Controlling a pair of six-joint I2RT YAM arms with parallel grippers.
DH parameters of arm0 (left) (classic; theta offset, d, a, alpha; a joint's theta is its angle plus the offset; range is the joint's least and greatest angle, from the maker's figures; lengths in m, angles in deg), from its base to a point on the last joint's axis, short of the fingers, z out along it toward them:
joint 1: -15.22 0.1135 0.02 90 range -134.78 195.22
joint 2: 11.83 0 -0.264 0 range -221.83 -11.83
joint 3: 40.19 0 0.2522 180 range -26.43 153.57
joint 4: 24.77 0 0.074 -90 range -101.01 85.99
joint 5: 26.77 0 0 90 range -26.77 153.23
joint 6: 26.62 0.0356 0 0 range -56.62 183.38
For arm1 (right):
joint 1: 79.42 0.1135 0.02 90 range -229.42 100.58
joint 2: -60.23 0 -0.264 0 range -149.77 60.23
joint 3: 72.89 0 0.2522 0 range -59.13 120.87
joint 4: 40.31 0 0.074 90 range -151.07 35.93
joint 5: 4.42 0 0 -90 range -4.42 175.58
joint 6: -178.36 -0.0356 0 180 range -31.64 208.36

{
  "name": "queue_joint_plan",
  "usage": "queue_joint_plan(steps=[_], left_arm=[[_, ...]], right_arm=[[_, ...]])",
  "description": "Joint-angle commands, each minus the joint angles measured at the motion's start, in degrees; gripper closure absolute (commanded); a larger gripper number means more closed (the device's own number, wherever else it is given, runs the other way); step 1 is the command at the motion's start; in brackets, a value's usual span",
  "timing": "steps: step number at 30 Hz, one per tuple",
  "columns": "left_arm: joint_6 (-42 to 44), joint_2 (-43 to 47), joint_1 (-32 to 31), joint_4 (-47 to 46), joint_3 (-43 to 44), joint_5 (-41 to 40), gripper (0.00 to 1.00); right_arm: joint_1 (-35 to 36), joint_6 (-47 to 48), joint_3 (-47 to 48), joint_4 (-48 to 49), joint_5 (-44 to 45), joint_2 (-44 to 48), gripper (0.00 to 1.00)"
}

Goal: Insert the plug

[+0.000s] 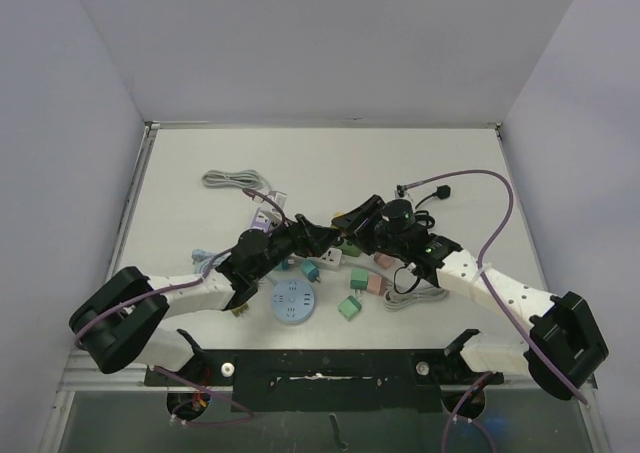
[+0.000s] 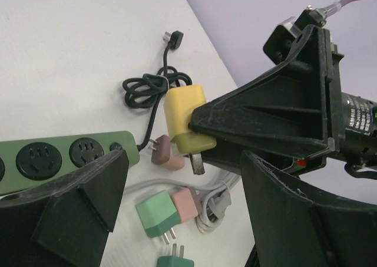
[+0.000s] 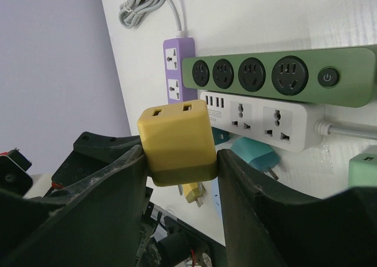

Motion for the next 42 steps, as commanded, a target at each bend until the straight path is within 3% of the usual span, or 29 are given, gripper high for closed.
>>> queue_joint_plan(steps=[1, 9, 15, 20, 25, 29, 35, 38, 42], left_arm=[[1.99, -1.85, -0.49, -13.09, -0.99, -3.75, 0.27], [4.06, -2.82, -0.49, -19.00, -3.12, -4.98, 0.46], [7.03, -4.43, -0.48, -26.10, -3.93, -5.07, 0.50], [7.65, -5.75, -0.49, -27.78, -3.21, -3.94, 0.61], [5.73, -5.24, 0.71, -26.34, -2.78, -1.28, 0.80], [2.37, -3.76, 2.93, -24.02, -2.47, 2.97, 0.82], [-2.65, 0.93, 6.70, -17.48, -2.25, 13.39, 0.83], [-5.65, 4.63, 8.39, -13.42, -1.59, 19.13, 0.83], [-10.06, 10.67, 10.97, -7.16, 0.18, 26.39, 0.83]], right_arm=[[1.35, -1.98, 3.44, 4.41, -0.39, -0.47, 0.55], [2.21, -1.24, 6.03, 4.80, -3.24, -2.79, 0.53], [2.43, -0.27, 10.38, 0.34, -4.26, -4.62, 0.50], [2.48, 0.12, 11.41, -0.26, -4.57, -4.58, 0.49], [1.99, 4.96, 12.92, -2.29, -5.53, -5.12, 0.38], [-0.35, 10.92, 13.89, -4.67, -6.62, -4.61, 0.28], [-5.93, 26.63, 13.94, -3.41, -14.94, -0.35, 0.14], [-9.21, 35.56, 15.14, -3.44, -27.13, 0.75, 0.10], [-11.82, 38.39, 14.85, 0.31, -39.26, 2.55, 0.11]])
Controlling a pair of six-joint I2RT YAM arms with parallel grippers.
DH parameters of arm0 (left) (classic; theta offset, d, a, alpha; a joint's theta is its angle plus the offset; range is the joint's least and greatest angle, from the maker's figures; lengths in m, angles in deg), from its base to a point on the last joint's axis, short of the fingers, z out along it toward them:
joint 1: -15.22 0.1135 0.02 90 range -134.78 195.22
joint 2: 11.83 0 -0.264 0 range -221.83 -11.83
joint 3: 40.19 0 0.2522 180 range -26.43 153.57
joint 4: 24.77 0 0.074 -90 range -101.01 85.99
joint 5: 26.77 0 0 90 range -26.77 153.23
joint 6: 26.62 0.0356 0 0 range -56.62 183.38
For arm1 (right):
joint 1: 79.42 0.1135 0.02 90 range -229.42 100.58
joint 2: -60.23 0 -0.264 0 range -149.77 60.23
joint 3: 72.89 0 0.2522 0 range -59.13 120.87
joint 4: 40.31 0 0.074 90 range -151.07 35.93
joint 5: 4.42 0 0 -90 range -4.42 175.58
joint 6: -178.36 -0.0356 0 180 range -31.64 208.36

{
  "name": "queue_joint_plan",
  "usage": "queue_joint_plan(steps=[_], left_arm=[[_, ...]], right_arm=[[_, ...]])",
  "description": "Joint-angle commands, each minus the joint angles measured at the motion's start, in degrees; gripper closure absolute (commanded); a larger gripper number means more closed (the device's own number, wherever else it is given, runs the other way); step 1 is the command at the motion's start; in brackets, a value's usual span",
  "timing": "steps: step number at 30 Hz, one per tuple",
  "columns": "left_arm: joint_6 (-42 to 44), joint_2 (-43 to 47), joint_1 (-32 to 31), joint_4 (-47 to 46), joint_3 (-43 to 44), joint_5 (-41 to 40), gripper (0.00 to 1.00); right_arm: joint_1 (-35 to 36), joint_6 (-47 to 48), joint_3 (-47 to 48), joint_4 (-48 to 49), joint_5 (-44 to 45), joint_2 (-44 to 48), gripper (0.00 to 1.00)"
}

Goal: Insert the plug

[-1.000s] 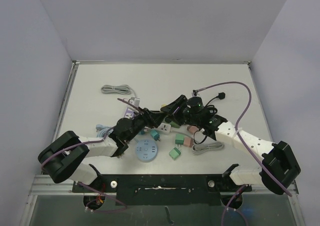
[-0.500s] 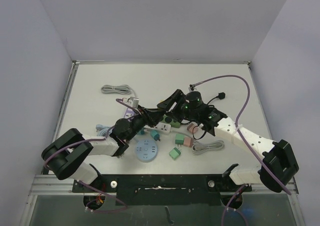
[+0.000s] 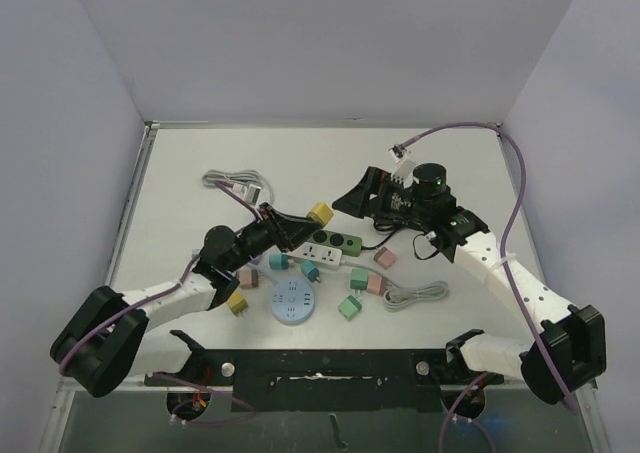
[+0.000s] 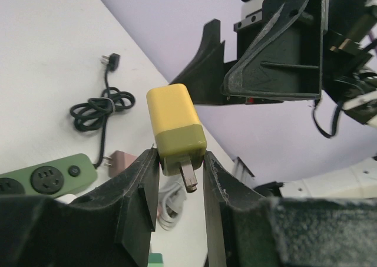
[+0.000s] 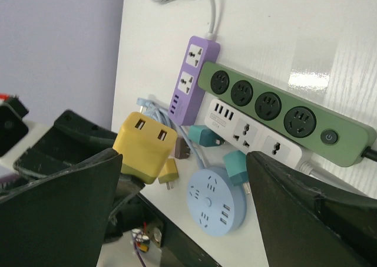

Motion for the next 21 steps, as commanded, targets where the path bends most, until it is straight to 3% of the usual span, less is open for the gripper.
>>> queue_joint_plan(steps=[1, 8, 14, 21], left_arm=[[-6.15, 7.04, 2.48, 5.93, 4.62, 11.70, 0.83], [-13.56, 10.53, 3.12, 6.56, 8.35, 18.31, 0.83], [-15.35, 9.98, 3.26, 5.09, 10.05, 19.98, 0.83], [-15.88, 8.94, 3.53, 3.25, 9.88, 19.23, 0.83]], right_arm=[[-1.64, 8.43, 2.34, 7.45, -17.45, 3.76, 0.11], [-0.29, -2.76, -1.30, 25.76, -25.87, 2.47, 0.16], [0.16, -7.93, -2.32, 32.97, -28.79, 0.80, 0.39], [0.47, -13.41, -4.90, 44.16, -32.97, 0.64, 0.46]])
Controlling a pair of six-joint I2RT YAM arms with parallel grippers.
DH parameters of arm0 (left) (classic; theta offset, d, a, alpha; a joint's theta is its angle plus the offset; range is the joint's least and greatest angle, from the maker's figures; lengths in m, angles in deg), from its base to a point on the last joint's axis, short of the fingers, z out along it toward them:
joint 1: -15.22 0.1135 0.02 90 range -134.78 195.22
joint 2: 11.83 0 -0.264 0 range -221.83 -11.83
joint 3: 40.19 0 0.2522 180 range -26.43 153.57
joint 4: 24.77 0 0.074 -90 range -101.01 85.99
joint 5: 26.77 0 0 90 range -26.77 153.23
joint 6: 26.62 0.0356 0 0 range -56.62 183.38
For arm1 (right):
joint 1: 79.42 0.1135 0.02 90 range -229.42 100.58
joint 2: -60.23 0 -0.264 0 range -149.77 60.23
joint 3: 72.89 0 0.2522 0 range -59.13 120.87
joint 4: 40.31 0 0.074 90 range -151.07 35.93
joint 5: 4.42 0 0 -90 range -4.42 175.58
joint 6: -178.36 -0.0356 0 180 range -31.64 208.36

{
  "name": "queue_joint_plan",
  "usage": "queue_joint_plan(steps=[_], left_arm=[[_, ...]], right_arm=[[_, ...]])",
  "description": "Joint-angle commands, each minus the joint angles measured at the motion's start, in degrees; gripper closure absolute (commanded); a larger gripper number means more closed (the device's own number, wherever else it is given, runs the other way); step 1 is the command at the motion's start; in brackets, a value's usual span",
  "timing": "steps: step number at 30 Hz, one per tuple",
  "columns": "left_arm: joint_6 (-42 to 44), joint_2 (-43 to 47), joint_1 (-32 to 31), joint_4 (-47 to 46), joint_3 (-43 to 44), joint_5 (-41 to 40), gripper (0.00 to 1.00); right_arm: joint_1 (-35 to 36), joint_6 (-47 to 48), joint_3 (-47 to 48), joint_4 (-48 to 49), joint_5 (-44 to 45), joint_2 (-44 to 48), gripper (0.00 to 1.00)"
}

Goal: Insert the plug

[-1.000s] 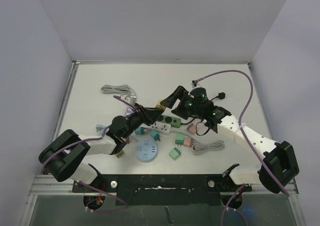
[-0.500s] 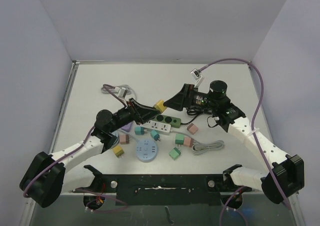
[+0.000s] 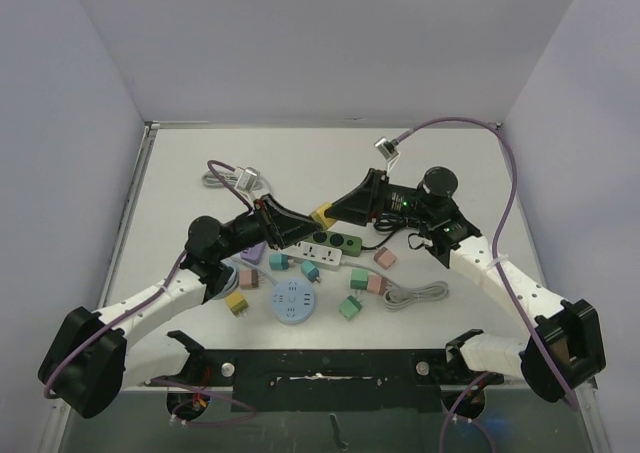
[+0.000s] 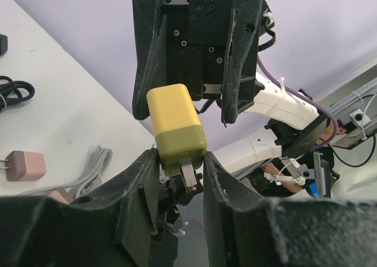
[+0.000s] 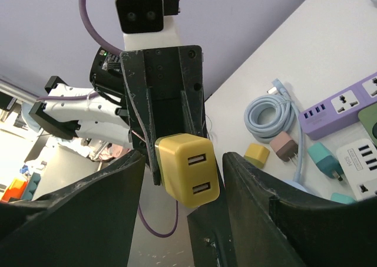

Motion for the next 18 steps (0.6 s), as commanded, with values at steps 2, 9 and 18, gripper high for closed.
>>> queue_joint_plan(steps=[2, 9, 18], left_arm=[[-1.61, -0.80, 0.49, -4.80, 2.80, 1.39, 0.83], [-2.07, -1.56, 0.54, -5.80, 2.62, 0.55, 0.83], [5.75, 3.20, 1.88, 12.79, 1.85, -7.48, 0.46]], right_arm=[[0.78, -7.36, -2.17, 17.05, -5.73, -0.10, 0.48], [2.55, -6.24, -1.76, 16.37, -5.72, -1.17, 0.66], [2.70, 3.37, -0.27, 2.55, 0.00, -0.06, 0.99]])
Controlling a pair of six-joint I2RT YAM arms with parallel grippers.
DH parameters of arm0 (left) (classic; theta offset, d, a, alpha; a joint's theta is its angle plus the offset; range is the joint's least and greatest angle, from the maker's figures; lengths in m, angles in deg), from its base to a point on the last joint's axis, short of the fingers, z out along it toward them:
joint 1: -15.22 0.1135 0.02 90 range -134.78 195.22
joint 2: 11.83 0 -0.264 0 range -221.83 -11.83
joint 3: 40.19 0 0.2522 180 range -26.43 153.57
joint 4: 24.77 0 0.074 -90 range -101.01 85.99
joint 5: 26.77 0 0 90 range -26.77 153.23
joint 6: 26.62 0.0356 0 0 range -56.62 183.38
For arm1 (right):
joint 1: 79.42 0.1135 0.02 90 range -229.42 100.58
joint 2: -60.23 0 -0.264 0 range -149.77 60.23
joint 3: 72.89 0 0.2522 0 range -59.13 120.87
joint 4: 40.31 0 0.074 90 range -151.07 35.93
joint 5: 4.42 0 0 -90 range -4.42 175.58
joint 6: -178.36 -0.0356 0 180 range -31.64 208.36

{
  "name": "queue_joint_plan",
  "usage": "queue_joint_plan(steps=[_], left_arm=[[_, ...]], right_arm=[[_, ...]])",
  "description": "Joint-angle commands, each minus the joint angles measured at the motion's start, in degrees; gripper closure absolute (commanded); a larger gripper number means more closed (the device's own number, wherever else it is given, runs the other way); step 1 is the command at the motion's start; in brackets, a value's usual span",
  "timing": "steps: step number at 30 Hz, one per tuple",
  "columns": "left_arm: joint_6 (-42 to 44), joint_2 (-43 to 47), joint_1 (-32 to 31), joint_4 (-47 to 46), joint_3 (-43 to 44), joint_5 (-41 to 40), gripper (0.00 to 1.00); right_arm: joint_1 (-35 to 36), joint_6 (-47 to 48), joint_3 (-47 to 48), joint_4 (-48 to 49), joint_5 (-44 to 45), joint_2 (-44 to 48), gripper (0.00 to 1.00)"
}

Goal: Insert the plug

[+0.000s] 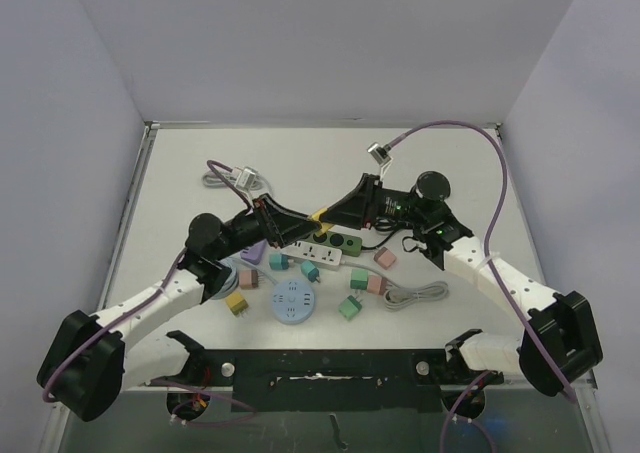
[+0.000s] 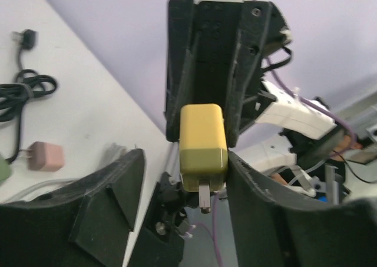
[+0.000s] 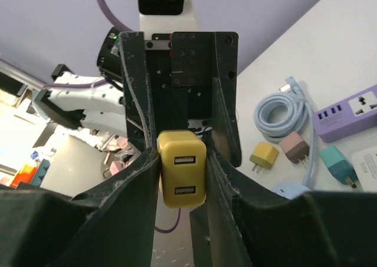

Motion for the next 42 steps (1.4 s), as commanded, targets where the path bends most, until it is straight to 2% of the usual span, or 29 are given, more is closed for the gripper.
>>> queue_joint_plan(steps=[1, 3, 5, 8, 12, 17, 23, 27, 30, 34, 42], left_arm=[[7.86, 4.26, 1.31, 15.37, 1.63, -9.10, 0.42], [10.86, 6.78, 1.71, 23.10, 1.54, -12.01, 0.37], [16.36, 9.45, 2.20, 31.41, 1.47, -18.26, 0.29], [21.60, 15.13, 3.09, 43.34, 1.73, -26.81, 0.28], [26.48, 22.84, 3.69, 58.20, 3.61, -36.90, 0.28], [32.20, 30.28, 3.88, 69.86, 8.66, -40.32, 0.28], [35.79, 35.04, 3.80, 76.52, 9.87, -40.97, 0.28], [36.84, 37.67, 3.88, 77.61, 8.56, -42.01, 0.28], [36.56, 39.65, 3.86, 77.08, 6.46, -43.81, 0.28], [34.28, 42.42, 3.89, 76.64, 4.19, -44.47, 0.28], [33.96, 44.82, 3.88, 77.35, 3.38, -47.04, 0.28]], right_arm=[[1.34, 8.59, 3.06, -10.26, 2.82, 2.30, 1.00], [1.14, 13.75, 3.60, -17.12, 5.57, 3.12, 1.00], [0.65, 16.85, 3.62, -21.34, 7.49, 3.68, 1.00], [-0.13, 21.76, 3.39, -27.03, 11.16, 3.93, 1.00], [-0.44, 30.84, 4.44, -36.21, 21.55, 2.59, 1.00], [-0.08, 42.81, 11.80, -43.91, 27.77, -4.86, 1.00], [1.38, 55.11, 19.28, -44.35, 27.33, -12.68, 1.00], [3.36, 62.76, 25.82, -46.40, 26.68, -18.13, 1.00], [3.84, 68.01, 27.56, -42.09, 22.31, -21.65, 1.00], [4.57, 71.35, 30.22, -38.05, 17.53, -27.69, 1.00], [6.04, 73.13, 44.15, -45.62, 16.25, -41.52, 1.00]])
